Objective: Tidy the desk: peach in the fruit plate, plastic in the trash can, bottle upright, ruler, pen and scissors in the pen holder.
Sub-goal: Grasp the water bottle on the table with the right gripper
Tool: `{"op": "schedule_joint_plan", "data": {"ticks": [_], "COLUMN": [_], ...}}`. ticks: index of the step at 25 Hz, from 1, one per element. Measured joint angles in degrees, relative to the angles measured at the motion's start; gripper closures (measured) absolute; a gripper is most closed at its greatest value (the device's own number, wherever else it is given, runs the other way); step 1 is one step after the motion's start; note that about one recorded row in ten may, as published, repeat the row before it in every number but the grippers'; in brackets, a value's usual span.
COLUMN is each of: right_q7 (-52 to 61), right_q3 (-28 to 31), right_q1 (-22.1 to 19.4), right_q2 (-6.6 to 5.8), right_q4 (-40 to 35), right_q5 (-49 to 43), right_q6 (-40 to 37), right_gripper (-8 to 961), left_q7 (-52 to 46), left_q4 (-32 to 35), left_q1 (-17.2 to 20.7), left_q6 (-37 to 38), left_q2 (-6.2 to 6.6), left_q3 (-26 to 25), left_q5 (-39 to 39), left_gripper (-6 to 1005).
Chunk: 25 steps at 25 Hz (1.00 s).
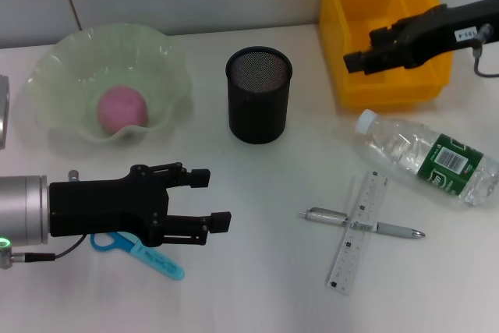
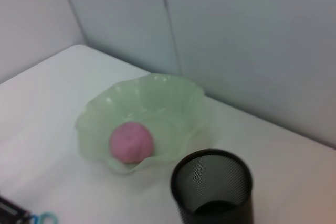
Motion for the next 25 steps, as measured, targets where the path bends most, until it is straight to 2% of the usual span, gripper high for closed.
{"op": "schedule_joint_plan", "data": {"ticks": [3, 8, 14, 25], "right_q7": [-0.77, -1.0, 2.58, 2.89], "right_q3": [-0.37, -0.5, -0.15, -0.44], "right_q1": [-0.05, 0.66, 3.22, 5.78], "right_q2": [-0.13, -1.01, -2.03, -2.94], "right_q4": [0.15, 0.21, 0.84, 3.65], "right_q5": [0.07, -2.4, -12.37, -18.98], "right_q6": [-1.8, -4.89, -7.87, -8.35], "right_gripper": [238, 238, 237, 236], "left_q7": [-0.09, -0.2, -0.87, -0.95], "left_q4": [0.0, 0.0, 0.11, 0.0], "left_q1": [0.0, 0.0, 0.0, -0.43], "left_q6": [0.23, 0.7, 0.89, 0.97], "left_q2": [-0.02, -0.02, -0.03, -0.23], "left_q3": [0.0, 0.0, 0.0, 0.0], "left_q5": [0.0, 0.0, 0.0, 0.0], "left_gripper": [136, 135, 135, 136]}}
